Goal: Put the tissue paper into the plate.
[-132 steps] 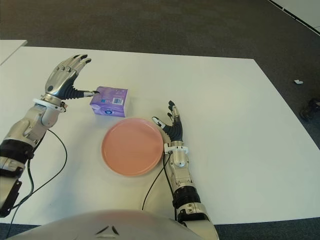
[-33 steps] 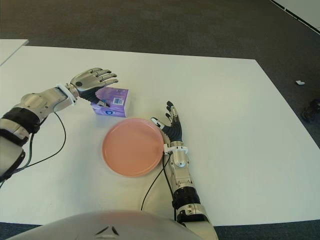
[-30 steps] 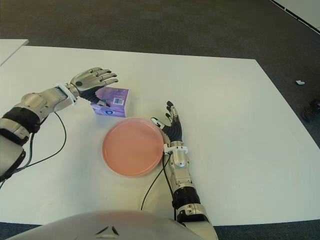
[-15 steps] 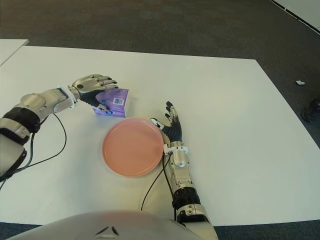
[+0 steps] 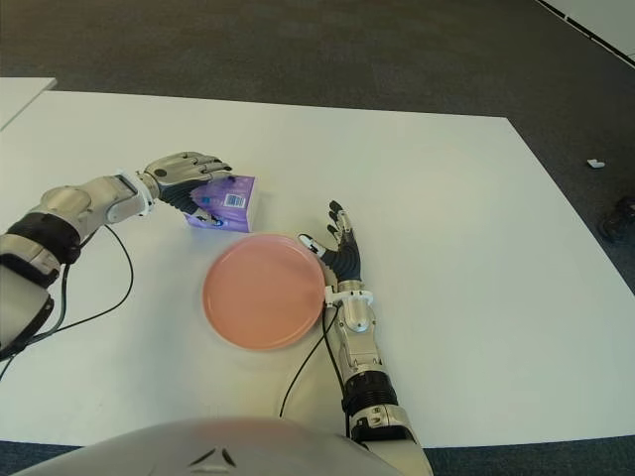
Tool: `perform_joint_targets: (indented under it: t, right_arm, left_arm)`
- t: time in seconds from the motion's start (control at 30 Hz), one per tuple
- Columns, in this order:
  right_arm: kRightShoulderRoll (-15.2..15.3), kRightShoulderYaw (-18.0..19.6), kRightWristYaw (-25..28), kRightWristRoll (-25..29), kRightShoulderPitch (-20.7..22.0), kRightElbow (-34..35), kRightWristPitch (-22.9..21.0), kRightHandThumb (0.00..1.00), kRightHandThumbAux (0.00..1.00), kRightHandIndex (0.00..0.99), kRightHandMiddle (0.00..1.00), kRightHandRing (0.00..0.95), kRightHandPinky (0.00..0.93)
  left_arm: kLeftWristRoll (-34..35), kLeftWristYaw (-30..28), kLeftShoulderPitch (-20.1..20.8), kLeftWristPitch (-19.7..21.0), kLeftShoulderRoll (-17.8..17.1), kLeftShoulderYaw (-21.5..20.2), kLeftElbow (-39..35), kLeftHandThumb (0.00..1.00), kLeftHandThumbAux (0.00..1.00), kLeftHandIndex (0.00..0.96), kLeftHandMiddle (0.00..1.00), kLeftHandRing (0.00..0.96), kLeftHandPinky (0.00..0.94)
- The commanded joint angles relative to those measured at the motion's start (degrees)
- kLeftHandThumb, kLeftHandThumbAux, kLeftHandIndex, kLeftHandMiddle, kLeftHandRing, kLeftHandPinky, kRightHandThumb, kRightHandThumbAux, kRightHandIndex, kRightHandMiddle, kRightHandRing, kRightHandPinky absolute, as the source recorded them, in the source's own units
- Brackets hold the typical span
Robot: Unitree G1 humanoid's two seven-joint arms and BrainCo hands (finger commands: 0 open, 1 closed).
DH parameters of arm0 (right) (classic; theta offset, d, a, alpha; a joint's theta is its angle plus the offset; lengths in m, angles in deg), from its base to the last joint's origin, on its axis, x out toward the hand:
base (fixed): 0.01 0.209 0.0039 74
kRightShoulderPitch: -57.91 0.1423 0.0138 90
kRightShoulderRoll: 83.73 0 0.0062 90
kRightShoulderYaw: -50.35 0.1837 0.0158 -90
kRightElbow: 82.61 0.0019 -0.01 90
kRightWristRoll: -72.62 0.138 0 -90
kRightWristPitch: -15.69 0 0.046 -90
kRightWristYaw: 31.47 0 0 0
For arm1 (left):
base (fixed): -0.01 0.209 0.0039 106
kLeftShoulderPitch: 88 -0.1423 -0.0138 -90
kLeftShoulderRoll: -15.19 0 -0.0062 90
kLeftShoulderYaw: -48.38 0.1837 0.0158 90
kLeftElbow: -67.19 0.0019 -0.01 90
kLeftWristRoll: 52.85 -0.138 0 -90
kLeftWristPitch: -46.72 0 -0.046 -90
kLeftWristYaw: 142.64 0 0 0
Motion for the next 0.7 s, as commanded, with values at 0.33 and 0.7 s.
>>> perform_joint_targets:
  t: [0.33,0.7]
  right_arm:
    - [-0.2,0.4,0.0,0.7,-3.8,-2.9,-2.9,0.014,0.71,0.0,0.0,0.0,0.0]
    - [0.1,0.4,0.3,0.7,-3.5,-3.2,-3.1,0.015,0.707,0.0,0.0,0.0,0.0]
  left_arm:
    - [1.1,-2.1,-1.2,-0.4,0.7,0.4,0.7,0.002,0.336,0.0,0.0,0.0,0.0]
    - [0.3,-1.1,-1.1,0.5,1.6,1.0,1.9,0.003,0.338,0.0,0.0,0.0,0.0]
